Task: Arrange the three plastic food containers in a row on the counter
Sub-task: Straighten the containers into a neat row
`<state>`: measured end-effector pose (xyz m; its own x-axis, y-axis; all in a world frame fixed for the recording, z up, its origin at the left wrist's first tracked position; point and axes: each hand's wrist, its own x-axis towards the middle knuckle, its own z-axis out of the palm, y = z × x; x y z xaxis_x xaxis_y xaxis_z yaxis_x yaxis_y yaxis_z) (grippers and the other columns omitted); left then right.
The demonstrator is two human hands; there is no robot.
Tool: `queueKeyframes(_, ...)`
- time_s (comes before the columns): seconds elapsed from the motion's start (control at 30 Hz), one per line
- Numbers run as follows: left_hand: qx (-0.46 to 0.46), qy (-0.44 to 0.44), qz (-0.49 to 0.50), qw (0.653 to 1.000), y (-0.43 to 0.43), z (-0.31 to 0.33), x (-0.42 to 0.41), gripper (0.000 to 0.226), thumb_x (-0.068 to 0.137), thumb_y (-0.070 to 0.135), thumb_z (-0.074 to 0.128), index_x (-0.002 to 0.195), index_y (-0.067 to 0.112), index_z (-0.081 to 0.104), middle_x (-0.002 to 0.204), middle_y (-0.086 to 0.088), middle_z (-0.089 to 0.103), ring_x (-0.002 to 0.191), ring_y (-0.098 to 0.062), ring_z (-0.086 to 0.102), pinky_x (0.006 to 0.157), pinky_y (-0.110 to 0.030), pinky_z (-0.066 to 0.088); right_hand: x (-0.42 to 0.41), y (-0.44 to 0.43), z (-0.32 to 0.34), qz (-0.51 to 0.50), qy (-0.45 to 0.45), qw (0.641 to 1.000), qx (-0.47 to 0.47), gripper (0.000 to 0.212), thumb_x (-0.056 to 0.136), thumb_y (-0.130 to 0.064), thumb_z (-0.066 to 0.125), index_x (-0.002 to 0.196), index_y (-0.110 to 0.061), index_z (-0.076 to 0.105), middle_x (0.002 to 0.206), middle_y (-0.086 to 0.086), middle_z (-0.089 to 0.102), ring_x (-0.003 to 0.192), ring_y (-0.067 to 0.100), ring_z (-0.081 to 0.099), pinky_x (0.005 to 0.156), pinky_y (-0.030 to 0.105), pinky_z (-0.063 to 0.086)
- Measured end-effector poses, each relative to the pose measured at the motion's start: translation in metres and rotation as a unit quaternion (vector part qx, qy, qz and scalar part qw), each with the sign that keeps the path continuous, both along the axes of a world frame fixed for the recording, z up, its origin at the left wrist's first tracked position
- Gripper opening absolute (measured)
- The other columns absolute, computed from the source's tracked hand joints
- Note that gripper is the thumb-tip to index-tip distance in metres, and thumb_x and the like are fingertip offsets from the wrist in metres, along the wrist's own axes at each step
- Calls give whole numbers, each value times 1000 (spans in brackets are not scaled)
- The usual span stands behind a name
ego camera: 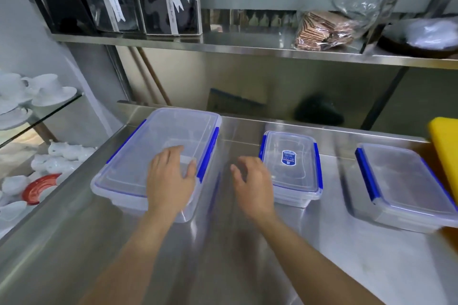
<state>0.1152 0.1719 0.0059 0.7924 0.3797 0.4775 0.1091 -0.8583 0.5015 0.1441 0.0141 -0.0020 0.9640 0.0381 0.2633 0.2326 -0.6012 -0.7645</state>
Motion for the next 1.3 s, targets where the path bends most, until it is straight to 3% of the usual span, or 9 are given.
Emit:
queueKeyframes(0.1, -155, -5, -133, 979, -62, 2, 13, 31, 87, 25, 61, 116, 15, 57, 118, -3, 64, 107, -21, 58, 88, -31, 44, 19, -43, -4, -174, -54, 983, -14, 32, 83, -17, 59, 114, -7, 55, 121, 15, 55, 112, 33, 48, 94, 41, 31)
queueKeyframes(0.2, -310, 104, -156, 932, -100, -15, 33, 43, 88, 35, 58, 128, 28, 46, 135, 4, 52, 119, -14, 50, 90, -28, 41, 28, -77, -15, -251, 47, 967, -22, 57, 81, -23, 63, 130, -9, 38, 140, 17, 38, 127, 35, 36, 106, 48, 25)
queueKeyframes(0.33, -455, 210, -173, 848, -126, -40, 50, 63, 89, 40, 54, 143, 32, 23, 148, 2, 38, 121, -12, 45, 90, -29, 37, 30, -109, -37, -204, 167, 965, 12, 75, 82, -34, 62, 140, -10, 21, 146, 18, 30, 131, 37, 33, 108, 54, 27)
queueKeyframes(0.5, -646, 207, -129, 723, -138, -56, 53, 72, 87, 32, 61, 142, 41, 17, 143, 1, 44, 124, -20, 47, 105, -42, 33, 27, -112, -45, -118, 204, 967, 96, 73, 86, -37, 56, 142, -14, 16, 139, 17, 37, 121, 32, 46, 99, 50, 44)
queueKeyframes(0.67, -631, 193, -141, 738, -136, -57, 48, 60, 88, 31, 60, 140, 32, 30, 133, -3, 53, 119, -21, 52, 104, -45, 41, 28, -106, -49, -106, 197, 972, 74, 71, 87, -40, 53, 142, -16, 16, 139, 15, 36, 117, 29, 50, 95, 49, 48)
queueKeyframes(0.83, -565, 197, -121, 792, -134, -55, 52, 60, 88, 35, 59, 140, 30, 30, 132, -4, 53, 116, -22, 54, 99, -48, 47, 31, -115, -44, -115, 169, 979, 22, 62, 86, -46, 51, 135, -14, 30, 133, 14, 44, 115, 29, 52, 95, 46, 48)
queueKeyframes(1.1, -210, 76, -89, 971, -172, -38, 54, 60, 89, 37, 54, 142, 22, 30, 153, -6, 29, 139, -25, 27, 112, -46, 31, 39, -207, -27, -342, 4, 932, -119, 45, 86, -33, 56, 124, -11, 46, 135, 16, 45, 125, 34, 38, 106, 49, 26)
queueKeyframes(1.2, -187, 18, -210, 960, -220, -20, 51, 52, 89, 37, 54, 137, 23, 39, 145, 0, 43, 131, -19, 40, 105, -38, 40, 37, -244, -25, -415, 18, 901, -121, 52, 85, -35, 57, 127, -8, 42, 141, 20, 37, 131, 38, 30, 108, 53, 21)
queueKeyframes(1.3, -237, 154, -314, 907, -271, -13, 54, 56, 90, 40, 51, 140, 29, 30, 148, 5, 37, 132, -16, 38, 103, -33, 36, 29, -270, -28, -450, 49, 887, -96, 64, 83, -36, 60, 132, -4, 35, 146, 23, 28, 134, 39, 23, 107, 52, 18)
